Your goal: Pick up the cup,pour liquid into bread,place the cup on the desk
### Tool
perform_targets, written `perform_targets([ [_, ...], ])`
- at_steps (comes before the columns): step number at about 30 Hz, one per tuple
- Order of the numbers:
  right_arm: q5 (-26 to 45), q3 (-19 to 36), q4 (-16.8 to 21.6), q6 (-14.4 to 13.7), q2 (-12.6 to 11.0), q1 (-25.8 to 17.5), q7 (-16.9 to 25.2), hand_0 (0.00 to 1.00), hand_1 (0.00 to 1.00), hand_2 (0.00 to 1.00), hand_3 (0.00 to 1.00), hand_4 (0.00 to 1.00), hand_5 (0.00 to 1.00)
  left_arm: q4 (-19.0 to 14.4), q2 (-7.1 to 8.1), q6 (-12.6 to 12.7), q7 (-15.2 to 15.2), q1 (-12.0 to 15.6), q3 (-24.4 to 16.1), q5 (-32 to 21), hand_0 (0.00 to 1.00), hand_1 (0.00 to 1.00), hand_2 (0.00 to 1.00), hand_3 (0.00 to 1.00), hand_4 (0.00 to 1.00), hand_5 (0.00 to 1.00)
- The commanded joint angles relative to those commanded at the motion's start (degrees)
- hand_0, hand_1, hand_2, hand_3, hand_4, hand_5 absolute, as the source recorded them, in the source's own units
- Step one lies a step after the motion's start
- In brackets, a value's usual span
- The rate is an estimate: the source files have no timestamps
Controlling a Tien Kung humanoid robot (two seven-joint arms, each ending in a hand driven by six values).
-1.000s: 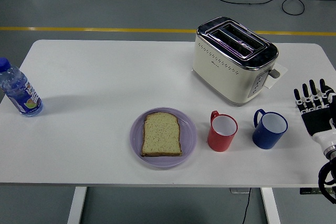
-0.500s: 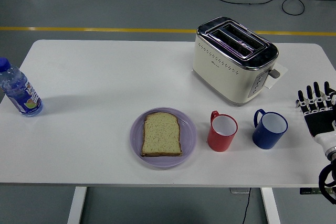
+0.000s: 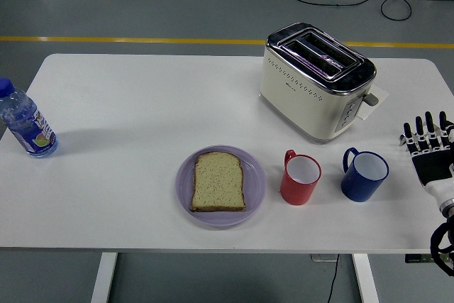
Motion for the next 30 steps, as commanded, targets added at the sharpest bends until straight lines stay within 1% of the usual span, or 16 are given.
perform_targets([
  [23, 0.9, 0.1, -0.7, -0.1, 0.1, -0.6, 0.5, 0.614, 0.575, 0.643, 0.601, 0.469, 0.128, 0.2, 0.00, 0.0, 0.0, 0.8, 1.1, -0.3, 0.646, 0.643, 0.642, 0.530, 0.297, 0.767],
  [30, 0.9, 0.2, -0.7, -0.1, 0.2, -0.5, 0.5, 0.613, 0.575, 0.643, 0.599, 0.471, 0.125, 0.2, 0.00, 0.0, 0.0, 0.8, 0.8, -0.2, 0.647, 0.643, 0.642, 0.531, 0.296, 0.764],
])
